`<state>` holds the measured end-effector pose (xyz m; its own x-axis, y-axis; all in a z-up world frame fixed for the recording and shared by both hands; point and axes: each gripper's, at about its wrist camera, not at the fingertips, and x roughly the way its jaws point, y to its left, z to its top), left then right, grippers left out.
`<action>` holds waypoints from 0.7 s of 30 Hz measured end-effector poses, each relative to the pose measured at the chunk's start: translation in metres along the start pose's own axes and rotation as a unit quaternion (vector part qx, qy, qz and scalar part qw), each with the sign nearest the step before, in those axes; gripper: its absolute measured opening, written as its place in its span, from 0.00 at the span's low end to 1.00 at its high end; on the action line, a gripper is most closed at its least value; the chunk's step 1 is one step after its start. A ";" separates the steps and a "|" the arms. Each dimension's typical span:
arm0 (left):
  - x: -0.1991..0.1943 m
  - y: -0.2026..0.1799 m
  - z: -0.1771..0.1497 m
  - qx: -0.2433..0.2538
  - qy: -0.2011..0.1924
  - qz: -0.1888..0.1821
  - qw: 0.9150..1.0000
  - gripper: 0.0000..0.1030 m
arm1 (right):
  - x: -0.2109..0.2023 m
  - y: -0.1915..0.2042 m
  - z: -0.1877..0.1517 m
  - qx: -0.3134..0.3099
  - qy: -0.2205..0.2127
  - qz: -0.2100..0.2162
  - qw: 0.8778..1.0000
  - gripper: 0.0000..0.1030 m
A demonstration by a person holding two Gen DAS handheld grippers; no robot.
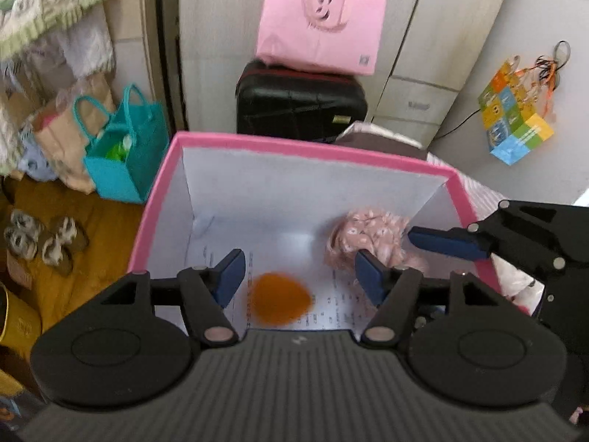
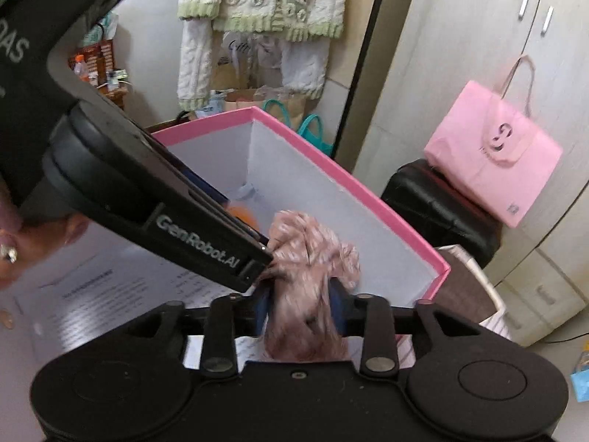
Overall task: Organize soft objects
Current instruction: 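Open the right tool to drop the pink cloth while the left tool releases the sponge into the box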
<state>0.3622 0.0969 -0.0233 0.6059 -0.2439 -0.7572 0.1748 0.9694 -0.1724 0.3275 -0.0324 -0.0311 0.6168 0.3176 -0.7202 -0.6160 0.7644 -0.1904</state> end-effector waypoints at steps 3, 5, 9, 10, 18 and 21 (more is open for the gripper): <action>-0.016 -0.006 -0.003 0.026 -0.021 0.006 0.999 0.64 | -0.013 -0.002 -0.003 0.005 -0.009 0.013 1.000 0.49; -0.031 -0.010 -0.007 0.044 -0.037 0.007 0.998 0.64 | -0.028 -0.004 -0.007 0.021 -0.017 0.042 0.999 0.49; -0.063 -0.013 -0.017 0.065 -0.044 -0.005 0.997 0.64 | -0.061 -0.004 -0.018 0.055 -0.036 0.067 0.996 0.50; -0.070 -0.013 -0.021 0.069 -0.045 -0.008 0.997 0.64 | -0.069 -0.004 -0.023 0.064 -0.039 0.072 0.995 0.50; -0.130 -0.021 -0.060 0.104 -0.056 -0.009 0.993 0.68 | -0.123 0.010 -0.046 0.109 -0.052 0.085 0.989 0.56; -0.153 -0.027 -0.075 0.116 -0.066 -0.010 0.991 0.70 | -0.145 0.017 -0.052 0.113 -0.059 0.079 0.989 0.58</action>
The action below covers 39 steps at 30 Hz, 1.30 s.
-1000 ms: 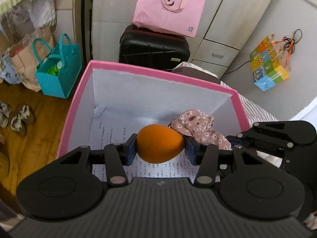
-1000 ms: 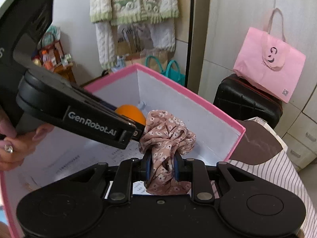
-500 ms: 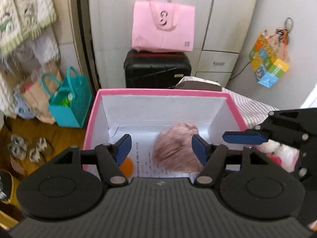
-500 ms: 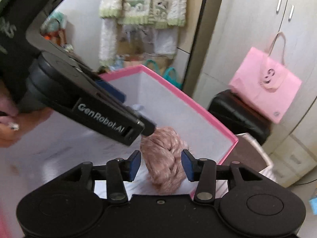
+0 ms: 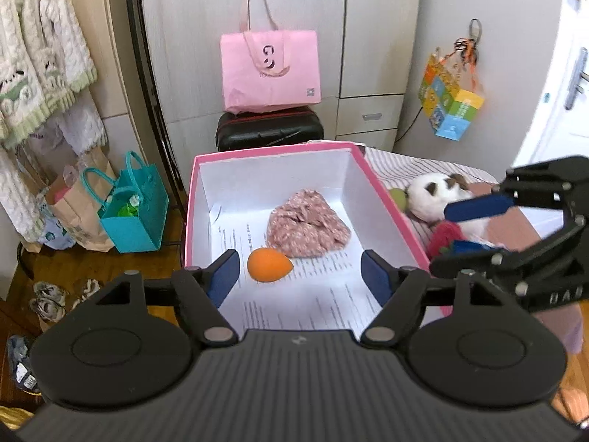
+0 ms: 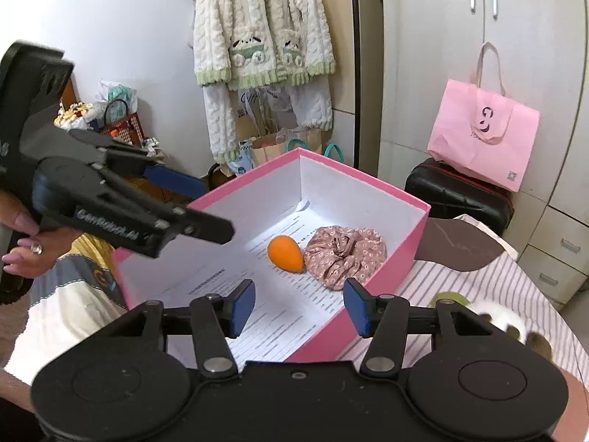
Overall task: Organize soft objects
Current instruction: 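Open the right tool to drop the pink cloth while the left tool releases the sponge into the box, then move both tools back to the blue wet-wipes pack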
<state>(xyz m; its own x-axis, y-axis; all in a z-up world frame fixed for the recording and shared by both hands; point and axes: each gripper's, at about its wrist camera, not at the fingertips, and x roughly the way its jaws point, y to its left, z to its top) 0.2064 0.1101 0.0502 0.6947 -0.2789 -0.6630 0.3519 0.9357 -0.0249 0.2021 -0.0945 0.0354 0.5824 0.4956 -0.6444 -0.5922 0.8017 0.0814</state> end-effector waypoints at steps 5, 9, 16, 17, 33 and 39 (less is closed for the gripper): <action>-0.039 -0.017 -0.020 0.014 -0.015 -0.002 1.000 0.72 | -0.035 0.013 -0.010 0.008 -0.009 0.011 1.000 0.60; -0.061 -0.030 -0.034 0.029 -0.026 -0.008 0.999 0.75 | -0.055 0.025 -0.020 0.001 -0.014 0.015 1.000 0.63; -0.090 -0.050 -0.054 0.056 -0.019 -0.041 0.997 0.77 | -0.080 0.039 -0.038 -0.007 -0.024 0.001 1.000 0.69; -0.093 -0.053 -0.056 0.058 -0.018 -0.043 0.997 0.77 | -0.084 0.041 -0.042 -0.008 -0.025 -0.002 1.000 0.71; -0.092 -0.108 -0.091 0.029 0.039 -0.143 0.989 0.83 | -0.142 0.026 -0.101 -0.018 -0.041 -0.053 0.998 0.81; -0.066 -0.130 -0.103 0.012 0.056 -0.149 0.987 0.83 | -0.151 0.010 -0.116 -0.044 -0.047 -0.085 0.994 0.83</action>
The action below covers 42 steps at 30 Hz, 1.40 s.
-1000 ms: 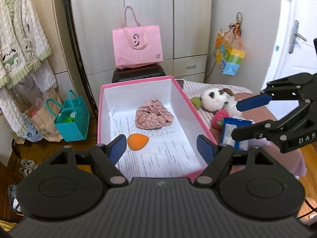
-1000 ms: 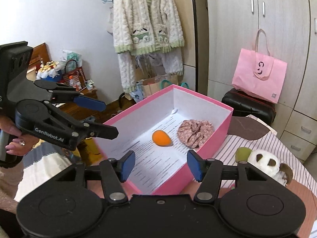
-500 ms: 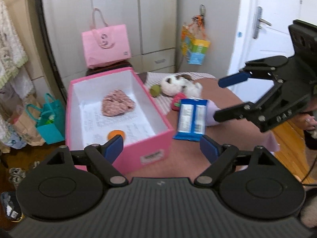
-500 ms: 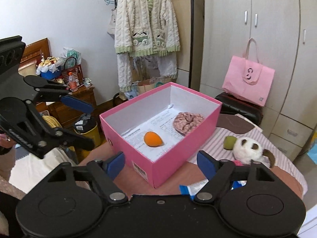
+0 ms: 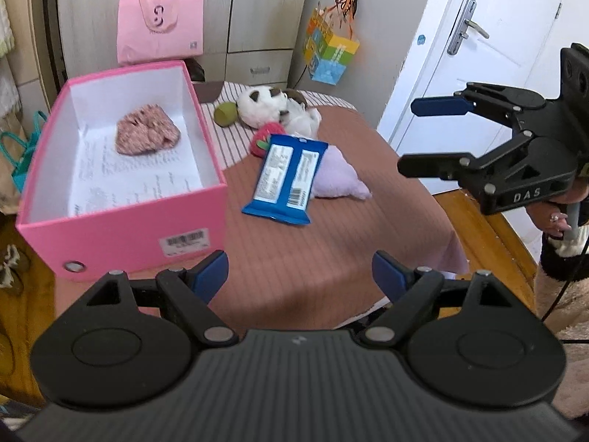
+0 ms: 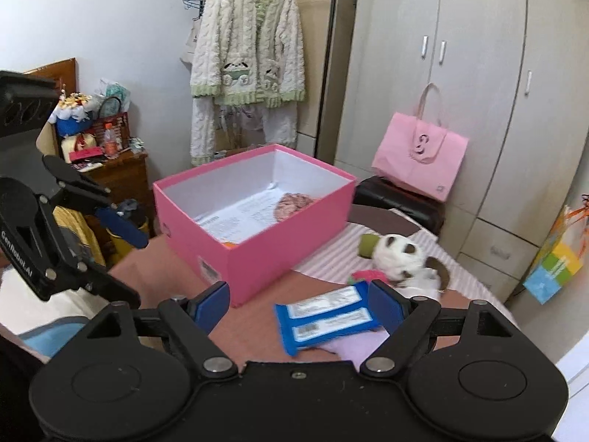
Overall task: Organize soft objects
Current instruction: 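Move both tools back to the blue wet-wipes pack, then grasp the blue wet-wipes pack with the left tool while the right tool grips its other end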
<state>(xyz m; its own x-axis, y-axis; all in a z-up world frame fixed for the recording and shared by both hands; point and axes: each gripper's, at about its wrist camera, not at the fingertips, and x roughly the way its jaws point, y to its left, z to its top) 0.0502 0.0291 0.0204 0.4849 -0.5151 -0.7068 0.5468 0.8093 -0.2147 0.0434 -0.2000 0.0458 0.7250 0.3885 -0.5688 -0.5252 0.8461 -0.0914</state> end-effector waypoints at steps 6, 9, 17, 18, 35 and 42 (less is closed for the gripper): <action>0.027 -0.004 0.002 -0.029 -0.016 -0.002 0.999 0.81 | 0.013 -0.021 -0.016 0.003 -0.029 -0.003 1.000 0.83; 0.046 -0.005 0.002 -0.035 -0.008 -0.001 0.999 0.80 | 0.029 -0.026 -0.023 -0.011 -0.023 -0.037 0.999 0.83; 0.089 -0.010 -0.002 -0.047 -0.023 0.011 0.999 0.76 | 0.059 -0.038 -0.031 -0.031 -0.003 -0.025 0.999 0.82; 0.095 -0.011 -0.004 -0.046 -0.034 0.018 0.998 0.76 | 0.063 -0.040 -0.032 -0.031 0.001 -0.014 0.999 0.82; 0.155 -0.011 -0.010 -0.129 -0.161 0.125 0.971 0.55 | 0.173 -0.113 -0.038 0.103 0.069 0.069 0.990 0.70; 0.170 -0.003 -0.012 -0.178 -0.149 0.125 0.965 0.55 | 0.178 -0.111 -0.043 0.085 0.047 0.076 0.992 0.54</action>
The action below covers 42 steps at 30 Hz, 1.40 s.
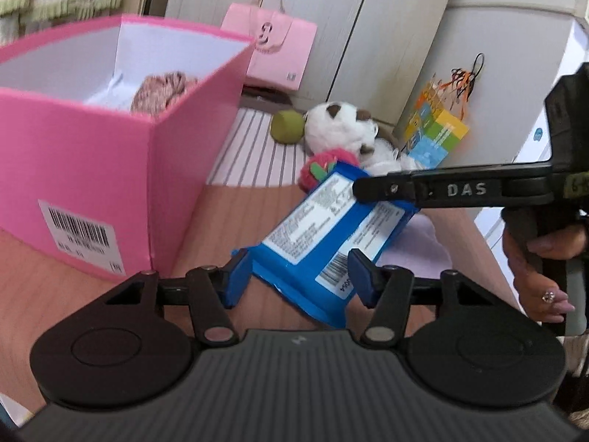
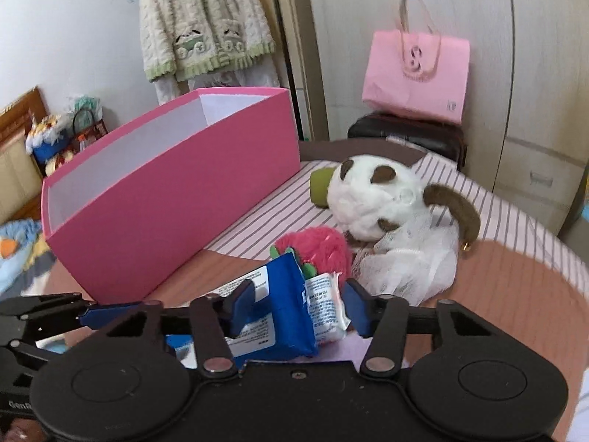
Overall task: Organize soft objects
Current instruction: 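Grasp the blue wet-wipes pack with the left tool while the right tool grips its other end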
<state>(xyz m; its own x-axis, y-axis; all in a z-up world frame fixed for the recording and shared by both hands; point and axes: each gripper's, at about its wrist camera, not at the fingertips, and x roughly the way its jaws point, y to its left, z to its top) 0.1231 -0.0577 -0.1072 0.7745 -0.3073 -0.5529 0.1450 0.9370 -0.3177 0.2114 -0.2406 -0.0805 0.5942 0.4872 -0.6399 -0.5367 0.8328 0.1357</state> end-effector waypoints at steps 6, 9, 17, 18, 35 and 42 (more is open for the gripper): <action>0.002 0.006 -0.001 -0.034 0.024 0.011 0.999 0.55 | -0.011 -0.004 0.001 -0.009 -0.027 -0.003 1.000 0.51; 0.004 0.007 0.000 -0.038 0.029 0.008 0.999 0.55 | -0.017 0.000 0.002 -0.027 -0.035 -0.003 0.999 0.51; 0.003 0.019 -0.001 -0.082 0.035 -0.011 0.996 0.40 | -0.006 0.002 -0.010 -0.011 0.008 0.014 1.000 0.35; 0.003 0.020 -0.002 -0.089 0.039 -0.018 0.995 0.36 | -0.006 0.004 -0.011 -0.011 0.008 0.011 1.000 0.34; 0.009 0.010 -0.001 -0.097 0.031 -0.026 0.994 0.29 | -0.018 0.038 -0.043 -0.021 -0.042 -0.037 0.998 0.39; 0.004 0.020 -0.001 -0.103 0.049 -0.055 0.992 0.29 | -0.025 0.047 -0.046 -0.026 -0.037 -0.024 0.999 0.52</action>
<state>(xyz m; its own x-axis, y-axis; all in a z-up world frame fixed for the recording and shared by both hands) 0.1288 -0.0400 -0.1167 0.6963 -0.4301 -0.5746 0.0896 0.8464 -0.5250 0.1437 -0.2261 -0.0931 0.6616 0.4668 -0.5868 -0.5358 0.8418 0.0655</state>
